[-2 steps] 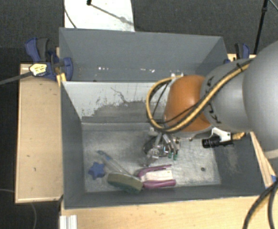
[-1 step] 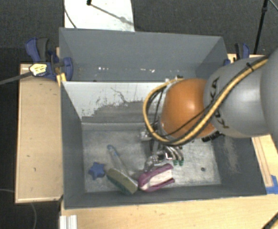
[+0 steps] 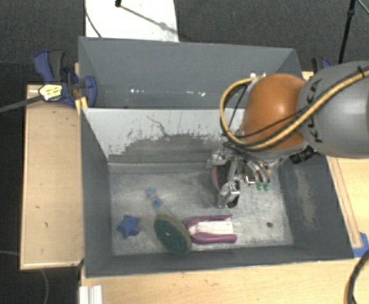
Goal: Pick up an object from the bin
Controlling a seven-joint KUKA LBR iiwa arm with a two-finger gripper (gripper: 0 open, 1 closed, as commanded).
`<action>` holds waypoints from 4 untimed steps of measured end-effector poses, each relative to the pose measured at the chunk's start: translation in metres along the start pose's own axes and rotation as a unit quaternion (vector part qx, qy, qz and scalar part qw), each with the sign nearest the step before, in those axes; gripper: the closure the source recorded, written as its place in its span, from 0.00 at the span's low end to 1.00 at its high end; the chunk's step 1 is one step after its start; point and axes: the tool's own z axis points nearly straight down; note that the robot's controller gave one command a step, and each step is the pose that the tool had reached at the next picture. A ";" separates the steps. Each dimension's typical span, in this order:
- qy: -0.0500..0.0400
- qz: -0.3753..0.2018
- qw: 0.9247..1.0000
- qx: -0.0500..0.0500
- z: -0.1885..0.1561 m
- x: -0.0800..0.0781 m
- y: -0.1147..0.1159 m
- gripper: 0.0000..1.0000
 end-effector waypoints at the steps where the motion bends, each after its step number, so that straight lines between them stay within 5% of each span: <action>1: 0.001 -0.067 0.998 -0.004 0.039 -0.015 -0.041 0.00; 3: -0.001 -0.203 0.979 -0.006 0.034 -0.013 -0.115 0.00; 4: 0.001 -0.252 0.968 -0.004 -0.031 0.034 -0.033 0.00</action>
Offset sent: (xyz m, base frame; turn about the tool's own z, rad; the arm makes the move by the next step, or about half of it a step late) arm 0.0152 -0.0417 -0.0410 -0.1365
